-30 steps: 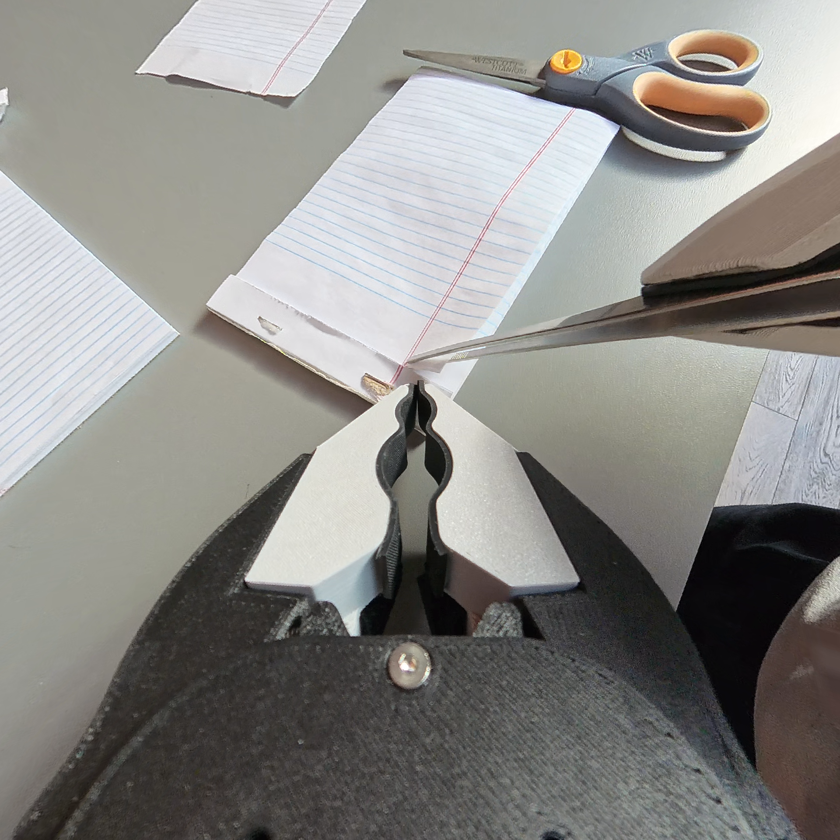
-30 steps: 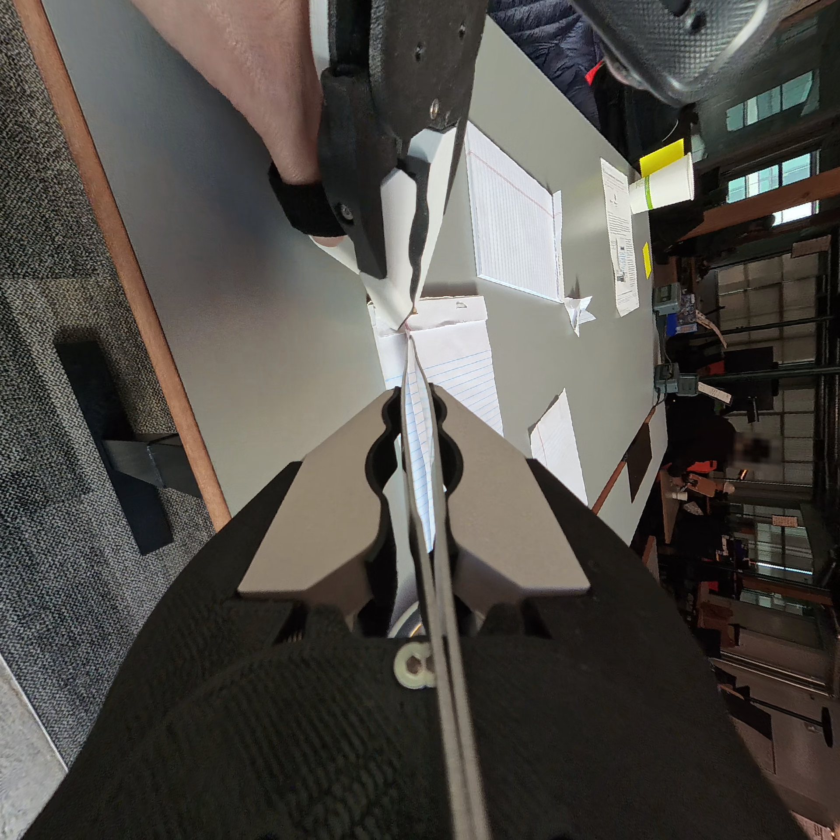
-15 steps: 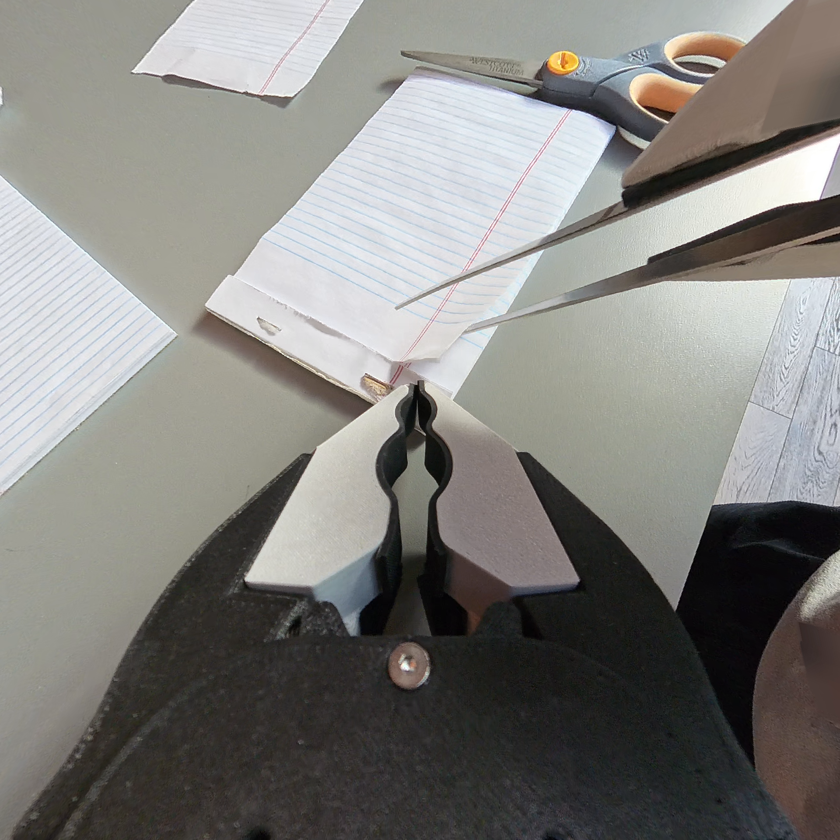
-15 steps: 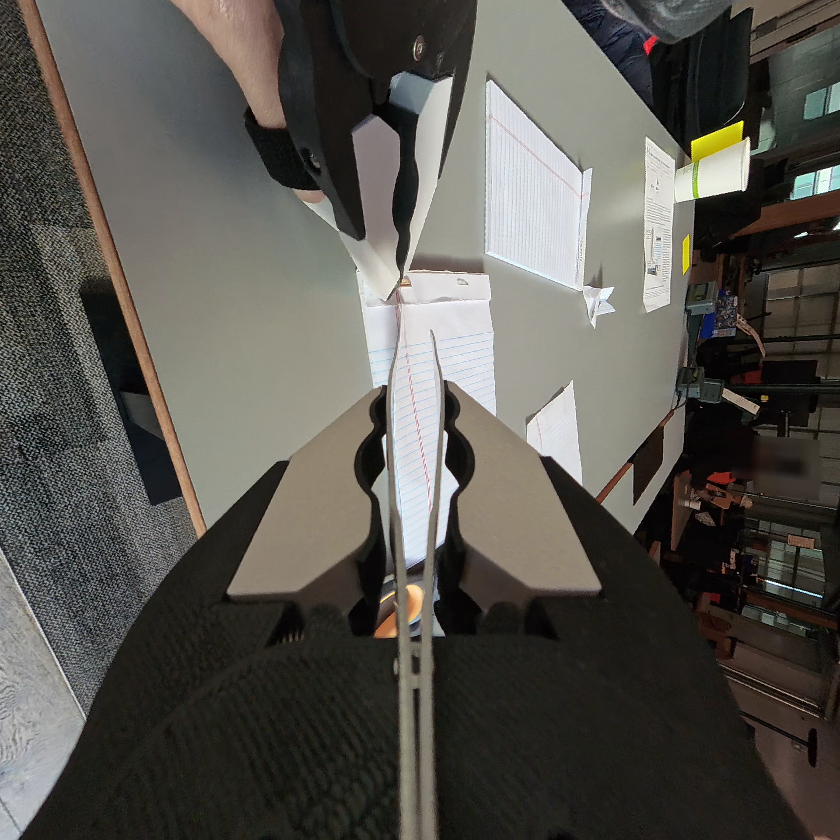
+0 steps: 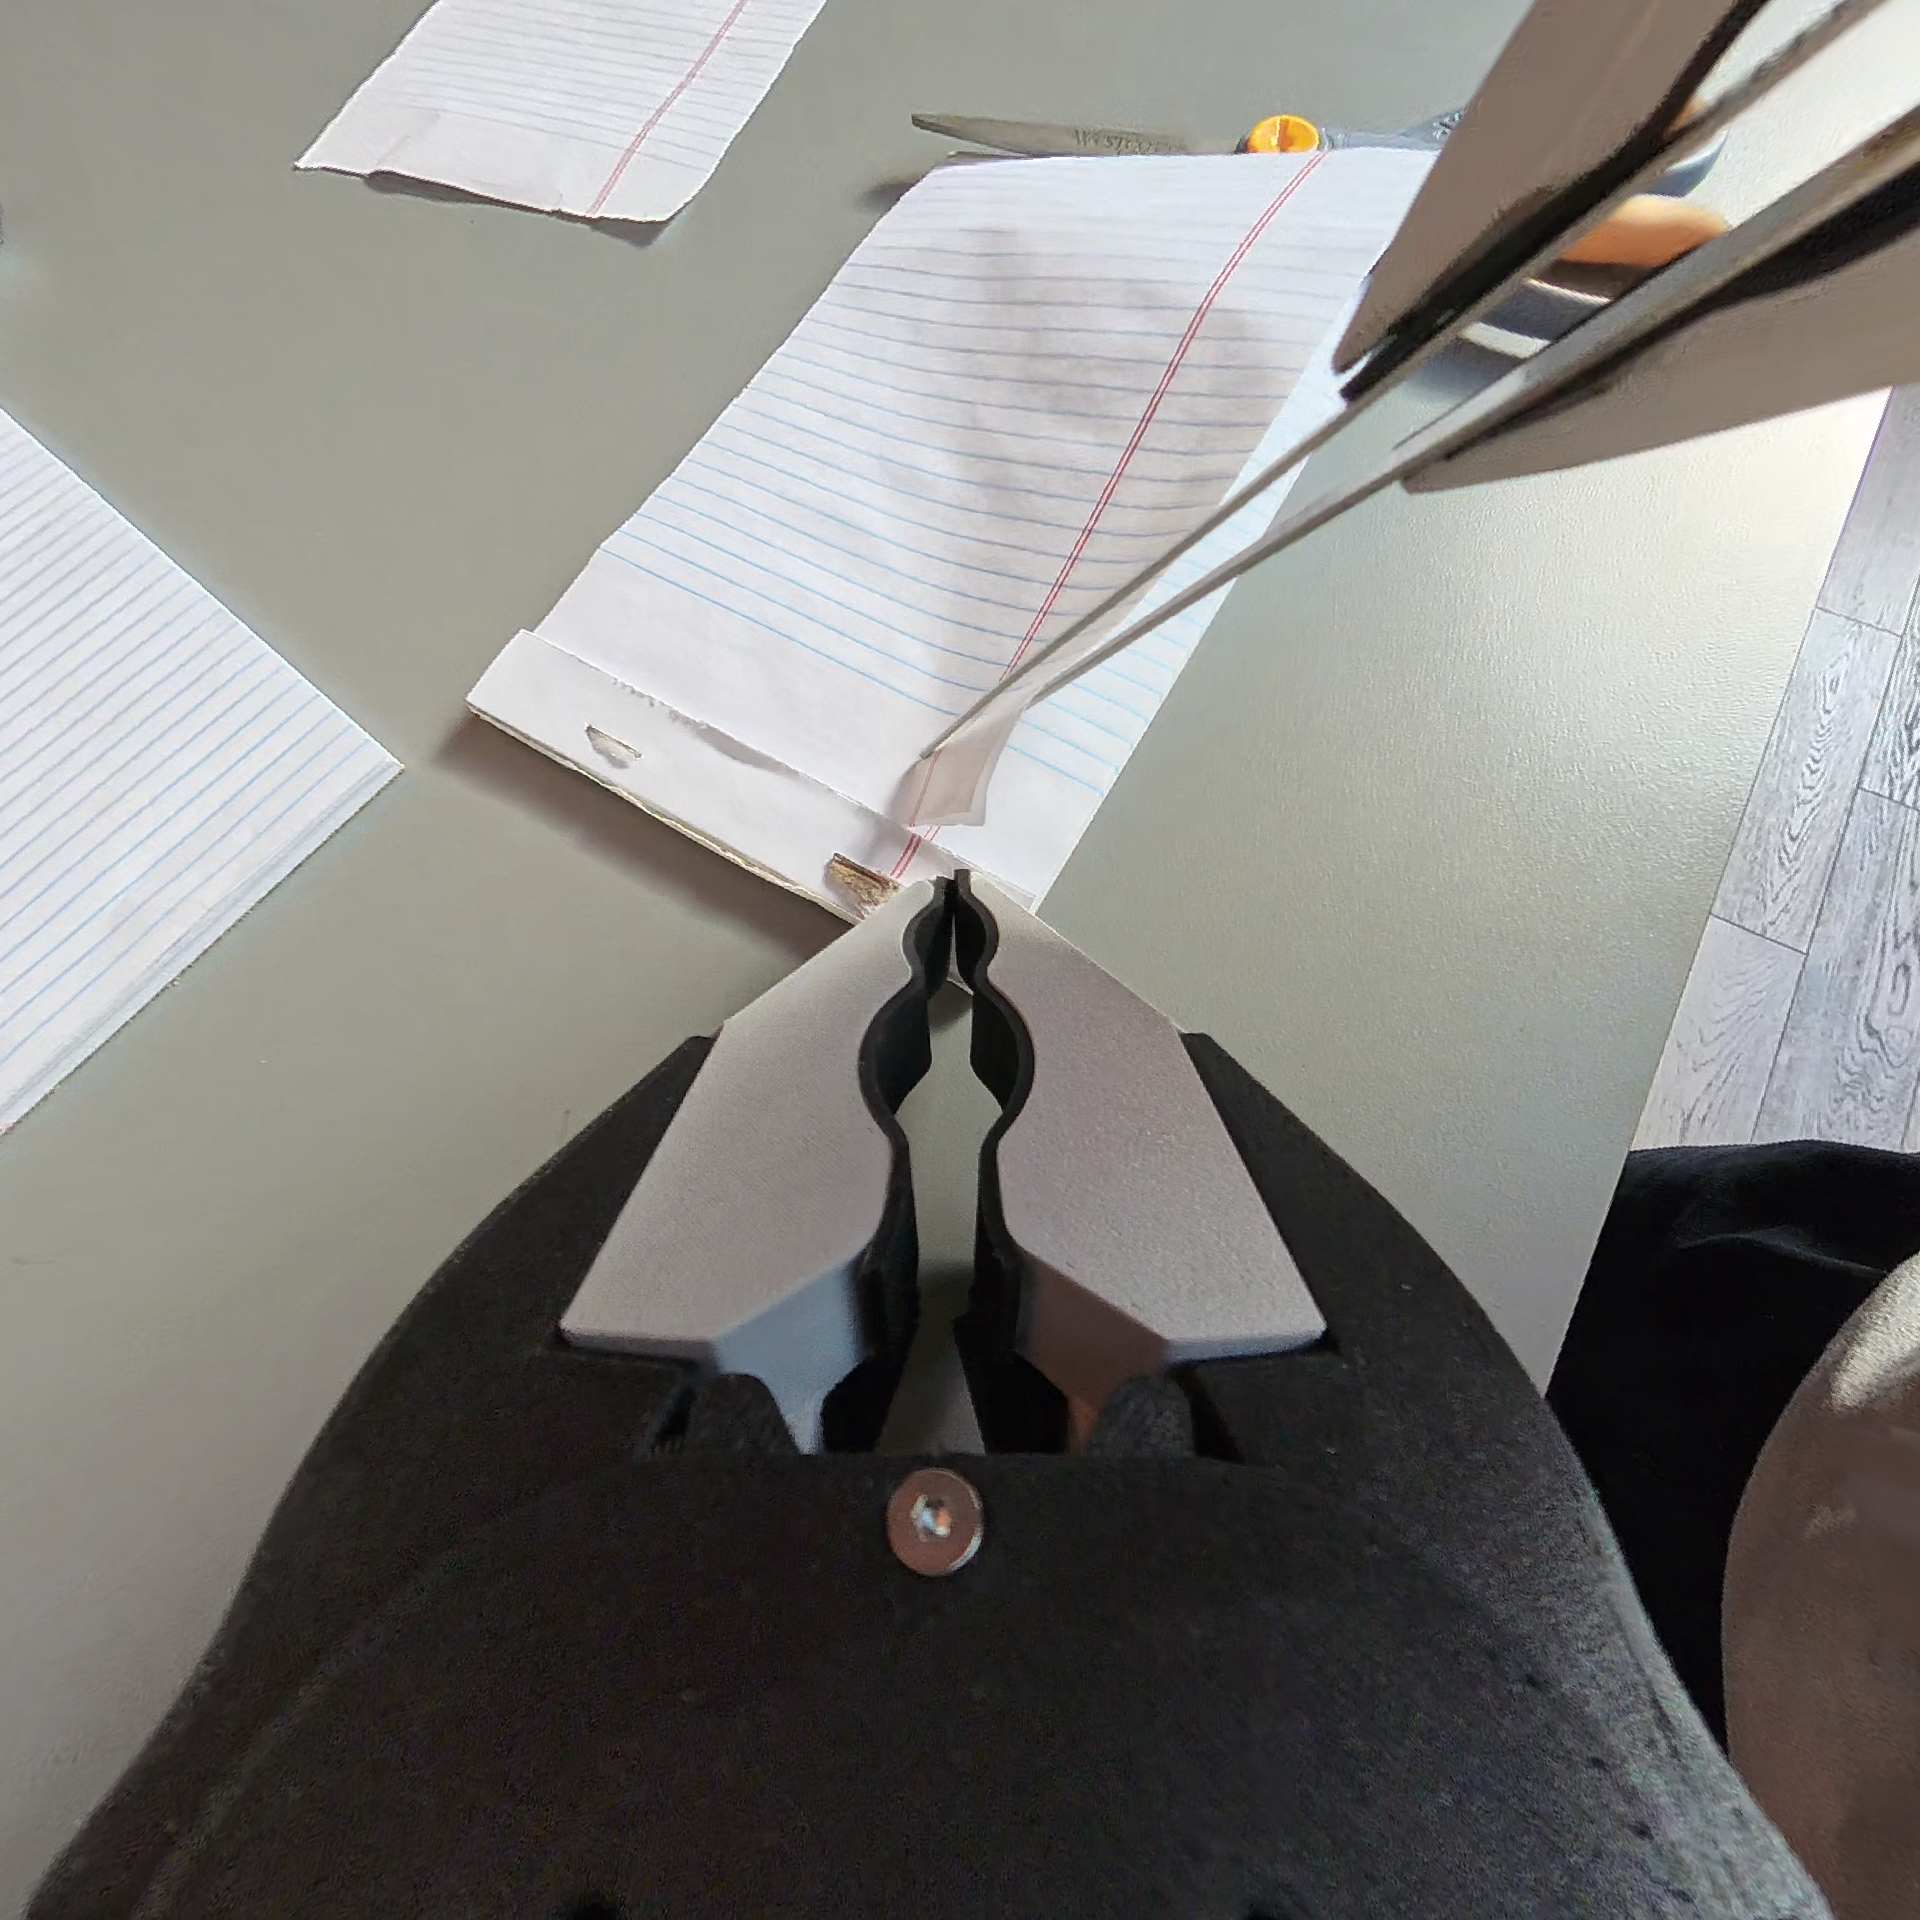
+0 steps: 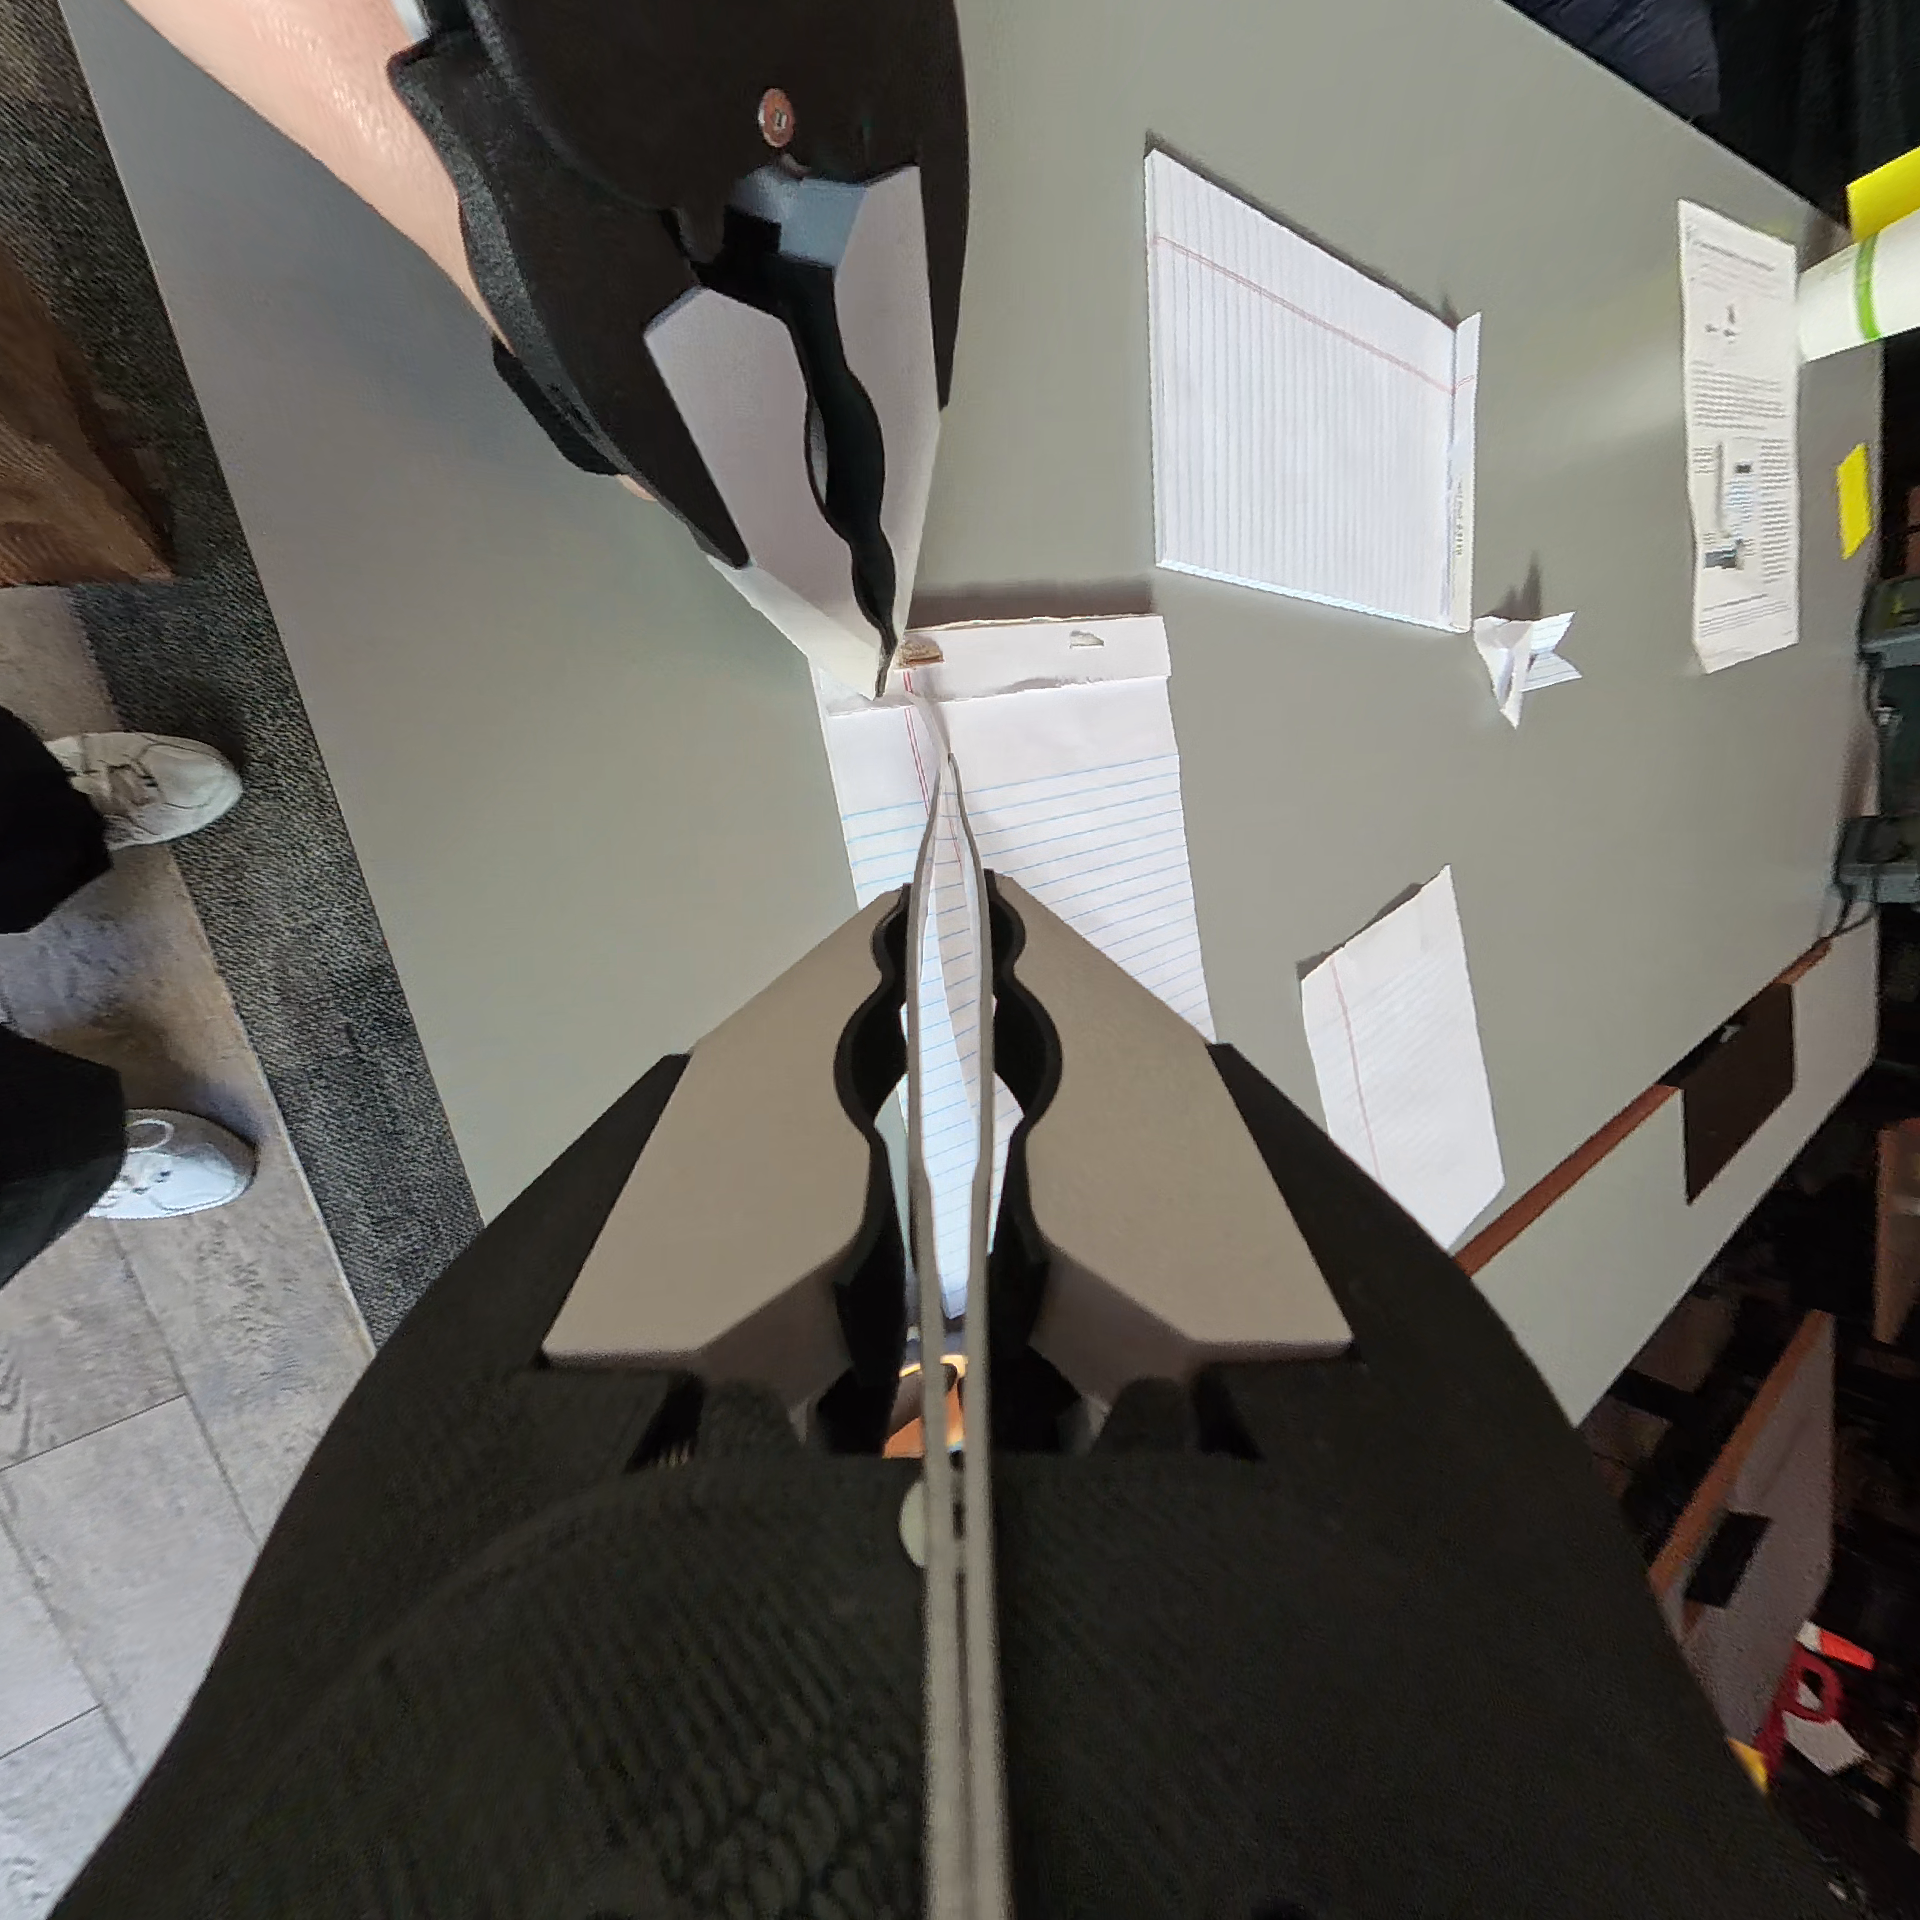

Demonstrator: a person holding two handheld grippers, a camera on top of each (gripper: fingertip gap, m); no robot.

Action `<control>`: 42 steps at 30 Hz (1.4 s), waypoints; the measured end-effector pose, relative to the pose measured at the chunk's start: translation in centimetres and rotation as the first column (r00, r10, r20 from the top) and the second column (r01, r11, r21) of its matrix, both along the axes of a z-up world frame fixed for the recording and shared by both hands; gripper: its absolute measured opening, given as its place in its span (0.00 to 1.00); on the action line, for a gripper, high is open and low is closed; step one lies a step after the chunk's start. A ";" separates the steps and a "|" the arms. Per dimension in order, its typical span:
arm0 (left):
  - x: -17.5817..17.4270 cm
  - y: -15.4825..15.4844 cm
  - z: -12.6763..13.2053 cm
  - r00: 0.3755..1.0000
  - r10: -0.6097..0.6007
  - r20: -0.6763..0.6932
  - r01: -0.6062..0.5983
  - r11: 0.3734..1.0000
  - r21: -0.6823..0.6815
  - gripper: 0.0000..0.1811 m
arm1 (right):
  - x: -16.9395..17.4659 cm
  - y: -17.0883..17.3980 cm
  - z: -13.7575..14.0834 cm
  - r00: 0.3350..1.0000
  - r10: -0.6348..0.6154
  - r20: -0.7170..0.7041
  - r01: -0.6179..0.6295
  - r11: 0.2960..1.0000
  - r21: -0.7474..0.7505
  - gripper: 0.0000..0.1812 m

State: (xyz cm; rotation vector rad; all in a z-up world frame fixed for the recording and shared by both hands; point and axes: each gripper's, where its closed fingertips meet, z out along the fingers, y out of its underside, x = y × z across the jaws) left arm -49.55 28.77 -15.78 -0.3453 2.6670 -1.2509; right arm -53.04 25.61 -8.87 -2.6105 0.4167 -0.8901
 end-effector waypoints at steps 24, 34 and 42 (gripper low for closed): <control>0.0 0.0 0.0 1.000 -0.005 -0.022 0.004 1.000 -0.008 0.00 | 3.2 -0.5 2.2 0.943 0.029 -0.331 0.001 0.996 0.092 0.05; 0.0 0.0 0.0 0.999 -0.006 -0.036 0.005 1.000 -0.013 0.00 | 2.8 -0.7 0.8 0.970 0.082 -0.229 -0.074 0.996 0.043 0.11; 0.0 0.0 0.0 1.000 -0.006 -0.031 0.005 1.000 -0.011 0.00 | 2.5 -0.7 0.8 0.968 0.112 -0.224 -0.097 0.992 0.079 0.05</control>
